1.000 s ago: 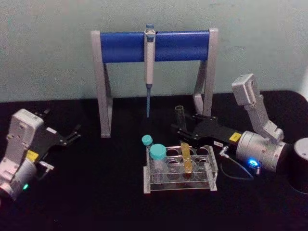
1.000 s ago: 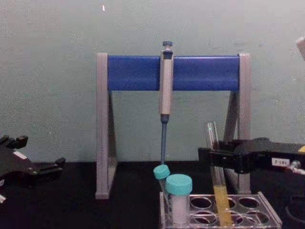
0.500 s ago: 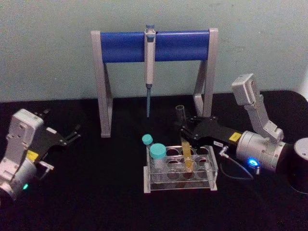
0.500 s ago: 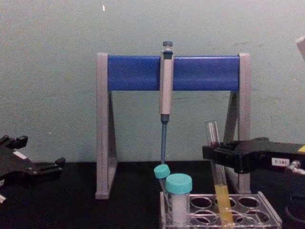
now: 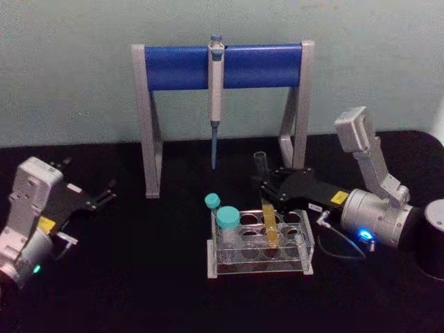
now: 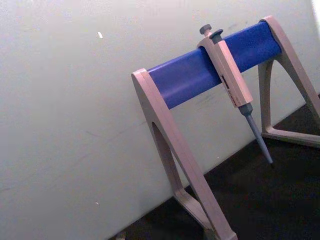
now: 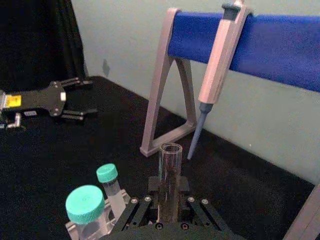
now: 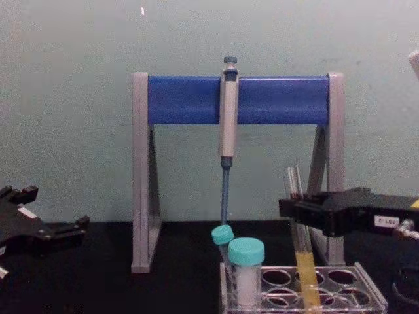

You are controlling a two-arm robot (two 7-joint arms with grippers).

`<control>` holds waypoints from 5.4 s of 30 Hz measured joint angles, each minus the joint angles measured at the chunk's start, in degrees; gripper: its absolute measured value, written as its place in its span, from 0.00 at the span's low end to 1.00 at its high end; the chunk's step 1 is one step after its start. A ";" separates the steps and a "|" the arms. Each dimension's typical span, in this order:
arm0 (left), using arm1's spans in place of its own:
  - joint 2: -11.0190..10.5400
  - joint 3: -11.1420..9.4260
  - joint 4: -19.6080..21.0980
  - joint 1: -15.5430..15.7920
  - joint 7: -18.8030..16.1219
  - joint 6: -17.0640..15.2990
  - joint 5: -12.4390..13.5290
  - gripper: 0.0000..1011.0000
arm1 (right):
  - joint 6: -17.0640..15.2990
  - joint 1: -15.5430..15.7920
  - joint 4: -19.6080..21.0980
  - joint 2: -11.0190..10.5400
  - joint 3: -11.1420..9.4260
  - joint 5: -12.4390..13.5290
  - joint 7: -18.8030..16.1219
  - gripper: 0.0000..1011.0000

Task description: Pick up the test tube from the test tube rack, shake it, then place it back into the test tube rack.

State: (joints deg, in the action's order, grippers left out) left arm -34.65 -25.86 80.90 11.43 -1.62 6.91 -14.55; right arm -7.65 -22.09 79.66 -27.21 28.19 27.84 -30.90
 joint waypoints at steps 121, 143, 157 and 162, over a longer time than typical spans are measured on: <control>0.00 0.00 0.00 0.00 0.00 0.00 0.00 0.99 | 9.85 8.21 9.95 -4.37 -7.49 12.08 -7.43 0.23; 0.00 0.00 0.00 0.00 0.00 0.00 0.00 0.99 | 15.46 8.29 9.79 -1.69 -7.80 -2.03 6.10 0.23; 0.00 0.00 0.00 0.00 0.00 0.00 0.00 0.99 | 15.71 5.77 5.85 2.04 -6.64 3.73 -3.43 0.23; 0.00 0.00 0.00 0.00 0.00 0.00 0.00 0.99 | 12.91 6.33 7.61 -0.08 -6.62 6.64 -5.60 0.23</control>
State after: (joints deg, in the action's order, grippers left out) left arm -34.64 -25.86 80.90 11.43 -1.62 6.91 -14.55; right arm 5.26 -15.75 87.28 -27.28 21.57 34.48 -36.50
